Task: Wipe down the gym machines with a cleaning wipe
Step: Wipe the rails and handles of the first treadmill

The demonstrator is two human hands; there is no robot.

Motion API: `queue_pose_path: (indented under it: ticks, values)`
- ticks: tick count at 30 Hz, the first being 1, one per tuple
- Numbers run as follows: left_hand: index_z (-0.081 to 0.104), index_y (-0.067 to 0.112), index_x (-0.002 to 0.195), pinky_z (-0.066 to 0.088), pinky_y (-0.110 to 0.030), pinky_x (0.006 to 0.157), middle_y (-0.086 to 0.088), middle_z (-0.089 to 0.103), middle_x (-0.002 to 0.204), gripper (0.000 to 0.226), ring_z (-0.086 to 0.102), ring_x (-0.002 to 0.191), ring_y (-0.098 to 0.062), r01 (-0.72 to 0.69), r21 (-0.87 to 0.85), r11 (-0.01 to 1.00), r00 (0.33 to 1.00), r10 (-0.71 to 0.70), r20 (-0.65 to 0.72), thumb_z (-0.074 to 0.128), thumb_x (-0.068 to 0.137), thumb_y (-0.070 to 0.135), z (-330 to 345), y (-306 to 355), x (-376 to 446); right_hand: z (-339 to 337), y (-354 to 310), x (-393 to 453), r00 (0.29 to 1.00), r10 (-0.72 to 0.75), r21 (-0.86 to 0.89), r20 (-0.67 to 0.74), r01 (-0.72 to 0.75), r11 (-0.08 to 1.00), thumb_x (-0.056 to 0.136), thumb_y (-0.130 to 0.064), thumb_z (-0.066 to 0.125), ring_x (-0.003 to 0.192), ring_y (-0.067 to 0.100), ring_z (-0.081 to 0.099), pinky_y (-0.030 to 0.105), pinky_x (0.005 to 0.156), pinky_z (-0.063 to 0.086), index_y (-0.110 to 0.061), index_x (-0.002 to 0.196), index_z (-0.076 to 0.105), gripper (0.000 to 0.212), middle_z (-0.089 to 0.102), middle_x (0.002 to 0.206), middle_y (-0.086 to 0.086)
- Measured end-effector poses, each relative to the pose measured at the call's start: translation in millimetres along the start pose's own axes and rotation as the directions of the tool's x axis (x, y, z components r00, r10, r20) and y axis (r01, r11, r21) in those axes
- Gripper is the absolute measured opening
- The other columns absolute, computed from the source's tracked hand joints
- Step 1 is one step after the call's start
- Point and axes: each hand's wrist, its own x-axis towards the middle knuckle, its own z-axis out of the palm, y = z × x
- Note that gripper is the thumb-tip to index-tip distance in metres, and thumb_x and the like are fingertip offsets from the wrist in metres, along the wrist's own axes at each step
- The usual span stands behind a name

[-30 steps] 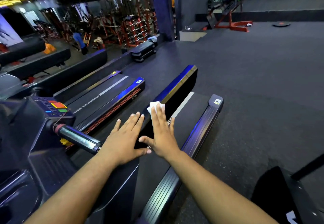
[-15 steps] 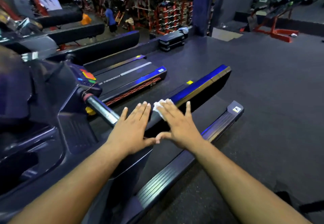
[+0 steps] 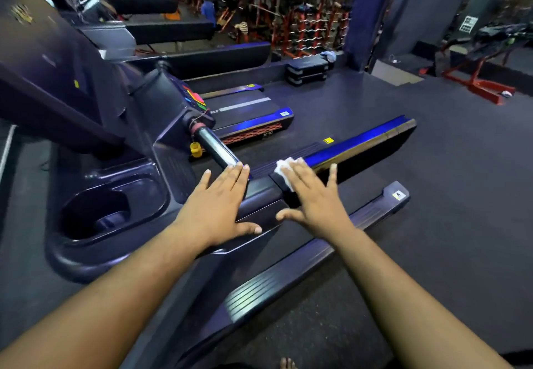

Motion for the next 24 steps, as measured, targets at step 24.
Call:
queue_pose_path:
  ticks: [24]
  values:
    - [-0.014, 0.022, 0.161, 0.000, -0.046, 0.125, 0.003, -0.015, 0.170, 0.125, -0.011, 0.157, -0.014, -0.243, 0.082, 0.967, 0.970, 0.244, -0.007, 0.060, 0.078, 0.080, 4, 9, 26, 94, -70, -36, 0.882, 0.453, 0.684, -0.128, -0.252, 0.684, 0.070, -0.098, 0.015, 0.154, 0.022, -0.020, 0.062, 0.118, -0.014, -0.014, 0.159, -0.013, 0.126, -0.023, 0.167, 0.002]
